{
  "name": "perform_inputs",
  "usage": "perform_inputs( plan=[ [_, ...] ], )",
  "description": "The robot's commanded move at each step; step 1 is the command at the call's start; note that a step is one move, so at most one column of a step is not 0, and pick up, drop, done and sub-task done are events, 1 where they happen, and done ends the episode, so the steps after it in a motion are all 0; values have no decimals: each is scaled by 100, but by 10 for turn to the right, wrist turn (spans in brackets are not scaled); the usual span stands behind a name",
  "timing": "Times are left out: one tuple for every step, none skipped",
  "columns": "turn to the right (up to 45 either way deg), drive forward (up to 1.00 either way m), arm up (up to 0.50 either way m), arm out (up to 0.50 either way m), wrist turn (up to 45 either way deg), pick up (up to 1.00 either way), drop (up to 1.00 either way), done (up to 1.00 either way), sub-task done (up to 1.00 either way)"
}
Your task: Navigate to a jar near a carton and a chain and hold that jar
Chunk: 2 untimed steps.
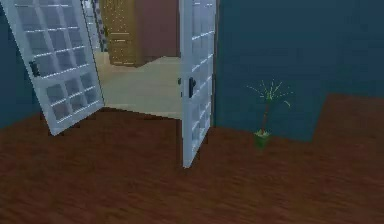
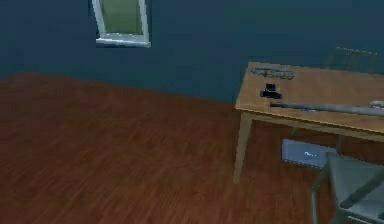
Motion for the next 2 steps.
perform_inputs(
  plan=[
    [450, 0, 0, 0, 0, 0, 0, 0, 0],
    [300, 0, 0, 0, 0, 0, 0, 0, 0]
  ],
)
